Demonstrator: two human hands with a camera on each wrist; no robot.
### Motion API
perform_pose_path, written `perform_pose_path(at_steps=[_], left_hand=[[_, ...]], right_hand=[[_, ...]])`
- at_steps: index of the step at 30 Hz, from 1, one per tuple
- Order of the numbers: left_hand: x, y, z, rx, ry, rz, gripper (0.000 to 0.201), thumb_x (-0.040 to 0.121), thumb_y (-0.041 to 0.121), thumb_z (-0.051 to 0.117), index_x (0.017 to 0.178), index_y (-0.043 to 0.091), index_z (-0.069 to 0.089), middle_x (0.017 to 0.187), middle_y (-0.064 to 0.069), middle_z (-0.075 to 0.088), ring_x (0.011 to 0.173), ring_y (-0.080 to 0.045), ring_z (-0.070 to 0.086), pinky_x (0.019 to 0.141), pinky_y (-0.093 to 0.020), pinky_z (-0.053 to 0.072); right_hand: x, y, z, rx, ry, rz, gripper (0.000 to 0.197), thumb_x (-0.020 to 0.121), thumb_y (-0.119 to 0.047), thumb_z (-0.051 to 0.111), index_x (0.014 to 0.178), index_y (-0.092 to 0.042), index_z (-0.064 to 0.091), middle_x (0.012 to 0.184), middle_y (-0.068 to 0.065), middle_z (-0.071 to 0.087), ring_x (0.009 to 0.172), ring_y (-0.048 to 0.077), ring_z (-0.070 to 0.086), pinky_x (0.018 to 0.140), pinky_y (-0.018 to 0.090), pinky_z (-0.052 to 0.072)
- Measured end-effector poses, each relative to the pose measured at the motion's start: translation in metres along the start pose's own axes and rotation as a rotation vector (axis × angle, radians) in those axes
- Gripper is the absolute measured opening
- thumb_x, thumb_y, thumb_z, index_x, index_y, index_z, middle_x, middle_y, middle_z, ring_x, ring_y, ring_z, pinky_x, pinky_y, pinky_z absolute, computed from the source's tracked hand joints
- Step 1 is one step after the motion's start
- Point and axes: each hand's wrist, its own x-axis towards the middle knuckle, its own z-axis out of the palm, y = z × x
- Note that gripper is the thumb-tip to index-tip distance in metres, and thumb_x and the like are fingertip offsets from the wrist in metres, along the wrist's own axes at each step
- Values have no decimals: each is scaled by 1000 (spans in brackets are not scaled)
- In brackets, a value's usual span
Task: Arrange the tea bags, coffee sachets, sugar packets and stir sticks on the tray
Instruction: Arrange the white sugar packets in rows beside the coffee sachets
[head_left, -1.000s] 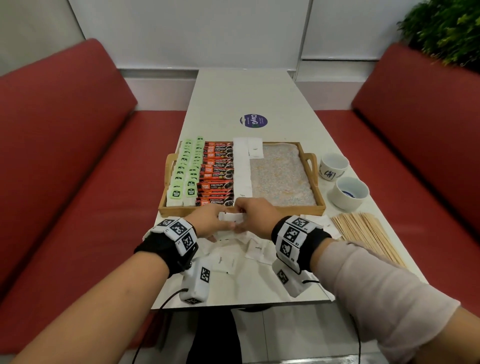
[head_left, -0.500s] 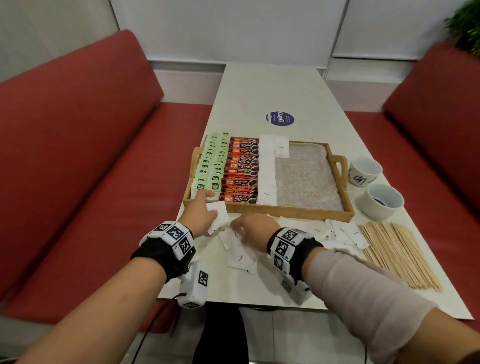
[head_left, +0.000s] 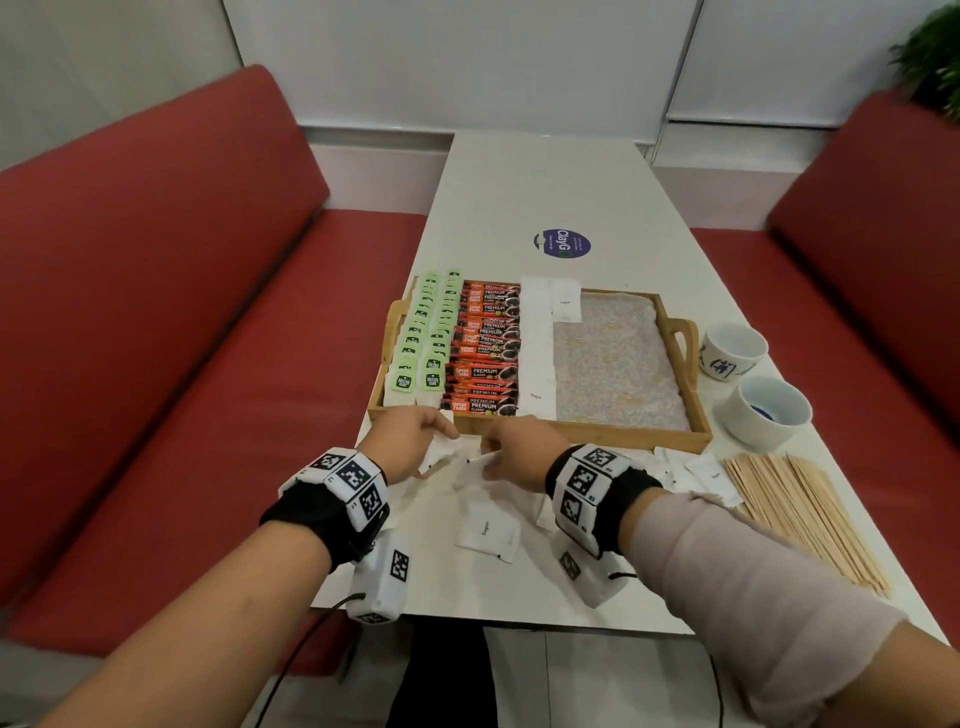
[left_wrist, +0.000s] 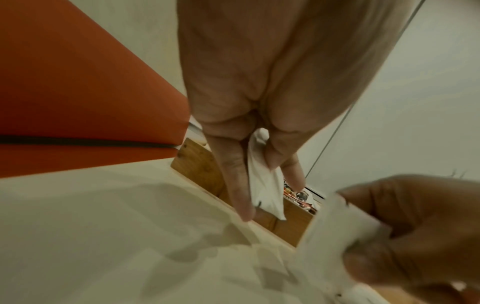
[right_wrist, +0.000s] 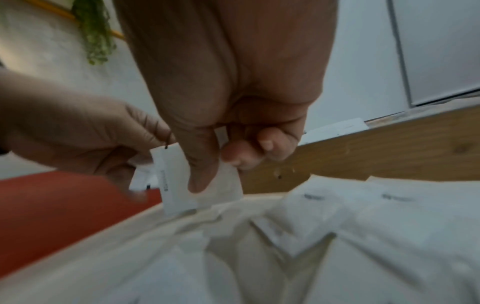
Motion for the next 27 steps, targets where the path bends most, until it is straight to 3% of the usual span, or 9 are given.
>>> perform_pose_path(at_steps=[3, 5, 8, 12, 15, 18, 21, 24, 27], left_hand=[[4, 9, 0, 169, -27, 55, 37, 97, 0, 33, 104, 14, 66, 93, -6, 59, 63, -14, 52, 57, -27, 54], [5, 21, 0, 292, -56, 118, 35, 96, -1, 35, 112, 8, 65, 103, -7, 58, 70, -17, 58, 55, -21, 49], [7, 39, 0, 369, -82, 213, 30, 89, -4, 38, 105, 0, 64, 107, -14, 54, 90, -31, 58, 67, -28, 44], [18, 52, -1, 321, -70, 279, 17, 84, 8, 55, 98, 9, 66, 99, -3, 52, 87, -23, 56, 66, -26, 42], [28, 61, 1, 270, 7, 302, 19, 91, 21, 56, 95, 5, 66, 99, -8, 60, 93, -24, 57, 71, -27, 39], [39, 71, 3, 147, 42, 296, 23, 96, 22, 50, 88, 6, 65, 87, -13, 63, 78, -25, 59, 70, -31, 46], [53, 85, 2, 39, 94, 313, 24, 97, 22, 50, 80, 9, 62, 74, -7, 57, 66, -24, 56, 68, -35, 50], [69, 101, 0, -40, 150, 333, 21, 95, 21, 53, 83, 9, 65, 76, -6, 61, 73, -28, 60, 70, -35, 52], [85, 114, 1, -109, 148, 327, 14, 94, 20, 55, 89, 15, 66, 81, -2, 64, 82, -28, 65, 76, -42, 56]], right_hand=[[-1, 3, -19, 85, 59, -5, 9, 84, -22, 66, 89, -18, 60, 90, 1, 60, 83, 18, 52, 68, 26, 38], [-1, 5, -31, 136, 129, -22, 7, 86, -19, 64, 82, -19, 59, 86, -1, 59, 84, 20, 54, 66, 25, 38], [1, 9, -48, 230, 201, -12, 15, 88, -13, 63, 103, -11, 66, 101, 4, 66, 91, 19, 56, 77, 26, 41], [8, 17, -65, 316, 256, 19, 27, 86, -12, 67, 113, -14, 66, 95, -3, 59, 87, 12, 51, 76, 21, 37], [12, 25, -73, 391, 326, 27, 21, 80, -14, 74, 100, -16, 68, 82, -7, 57, 80, 11, 52, 62, 15, 37], [18, 33, -80, 506, 418, 66, 21, 76, -15, 77, 90, -19, 62, 71, -7, 54, 66, 9, 51, 60, 19, 41], [27, 41, -88, 603, 463, 104, 20, 80, -17, 74, 87, -16, 55, 70, -2, 55, 59, 11, 53, 53, 22, 45], [36, 50, -98, 597, 445, 122, 23, 87, -19, 67, 71, -13, 52, 63, -2, 54, 50, 11, 55, 47, 17, 42], [46, 60, -107, 617, 429, 136, 26, 90, -16, 62, 67, -18, 51, 59, -2, 57, 49, 11, 57, 50, 18, 39]])
